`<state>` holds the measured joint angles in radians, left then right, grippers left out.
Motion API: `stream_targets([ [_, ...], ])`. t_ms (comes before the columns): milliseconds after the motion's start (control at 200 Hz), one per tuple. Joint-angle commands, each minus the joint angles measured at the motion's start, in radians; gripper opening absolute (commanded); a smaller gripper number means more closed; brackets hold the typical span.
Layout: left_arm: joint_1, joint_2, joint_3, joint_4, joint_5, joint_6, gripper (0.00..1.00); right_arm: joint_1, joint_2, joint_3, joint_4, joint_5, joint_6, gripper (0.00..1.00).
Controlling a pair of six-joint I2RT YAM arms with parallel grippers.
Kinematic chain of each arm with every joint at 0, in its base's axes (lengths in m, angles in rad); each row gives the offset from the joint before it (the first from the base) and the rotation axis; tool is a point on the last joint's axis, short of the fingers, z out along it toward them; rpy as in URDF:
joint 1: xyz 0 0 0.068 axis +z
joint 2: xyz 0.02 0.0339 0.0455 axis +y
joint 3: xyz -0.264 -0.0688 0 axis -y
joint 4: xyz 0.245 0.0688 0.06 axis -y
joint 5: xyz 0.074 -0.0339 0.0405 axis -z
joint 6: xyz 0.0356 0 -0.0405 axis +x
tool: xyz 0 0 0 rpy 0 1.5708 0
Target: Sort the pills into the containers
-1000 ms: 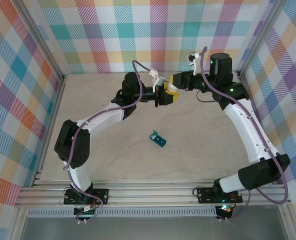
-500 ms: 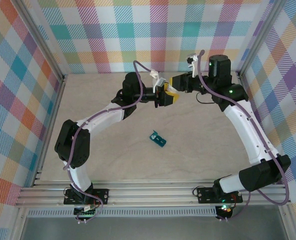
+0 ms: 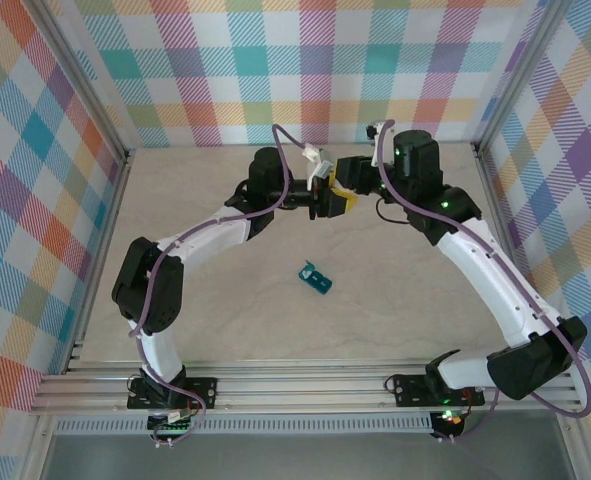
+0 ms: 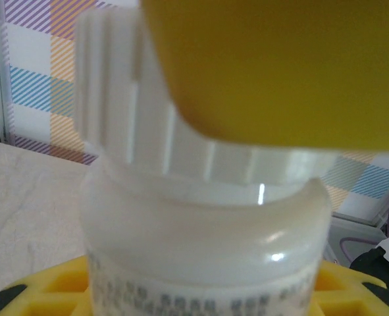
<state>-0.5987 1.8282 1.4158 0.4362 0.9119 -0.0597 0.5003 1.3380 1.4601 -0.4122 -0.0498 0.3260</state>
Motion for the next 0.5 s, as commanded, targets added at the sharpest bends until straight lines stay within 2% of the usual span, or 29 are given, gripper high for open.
stream_targets([
  [0, 0.003, -0.015, 0.018, 0.082, -0.045, -0.015, 0.00, 0.032, 0.022, -0.047, -0.125, 0.028, 0.044, 0.37],
  [160, 0.008, -0.017, 0.012, 0.086, -0.051, -0.015, 0.00, 0.033, 0.014, -0.042, -0.123, 0.042, 0.038, 0.39],
  [495, 0.017, -0.014, 0.015, 0.079, -0.048, -0.015, 0.00, 0.033, 0.014, 0.056, -0.175, 0.050, 0.000, 0.54],
])
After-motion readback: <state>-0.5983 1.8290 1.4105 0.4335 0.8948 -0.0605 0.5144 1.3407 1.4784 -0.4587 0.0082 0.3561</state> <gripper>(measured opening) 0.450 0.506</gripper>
